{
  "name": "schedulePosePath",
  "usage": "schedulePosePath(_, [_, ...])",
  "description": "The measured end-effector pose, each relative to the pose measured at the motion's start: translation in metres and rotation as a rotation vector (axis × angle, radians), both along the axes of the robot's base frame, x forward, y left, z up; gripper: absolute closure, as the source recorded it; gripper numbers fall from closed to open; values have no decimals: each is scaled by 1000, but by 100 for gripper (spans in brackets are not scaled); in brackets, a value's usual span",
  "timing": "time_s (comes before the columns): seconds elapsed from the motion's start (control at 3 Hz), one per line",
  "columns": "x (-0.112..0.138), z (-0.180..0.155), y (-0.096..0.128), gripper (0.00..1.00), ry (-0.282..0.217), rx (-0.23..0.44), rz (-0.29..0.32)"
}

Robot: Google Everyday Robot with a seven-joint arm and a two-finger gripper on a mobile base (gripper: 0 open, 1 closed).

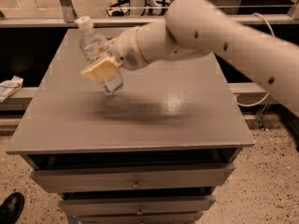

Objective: Knock blue plastic bottle over

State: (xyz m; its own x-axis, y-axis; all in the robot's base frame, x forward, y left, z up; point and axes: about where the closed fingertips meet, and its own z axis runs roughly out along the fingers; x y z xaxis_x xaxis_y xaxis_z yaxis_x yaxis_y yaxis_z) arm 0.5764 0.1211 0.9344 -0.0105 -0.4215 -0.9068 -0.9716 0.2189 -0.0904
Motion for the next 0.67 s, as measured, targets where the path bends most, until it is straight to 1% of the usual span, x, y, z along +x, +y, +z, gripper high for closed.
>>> schedulePosePath(0.33, [26,6,-38,100,51,-129,-25])
schedulePosePath(0.67, [36,-8,-71,100,106,-320,-34])
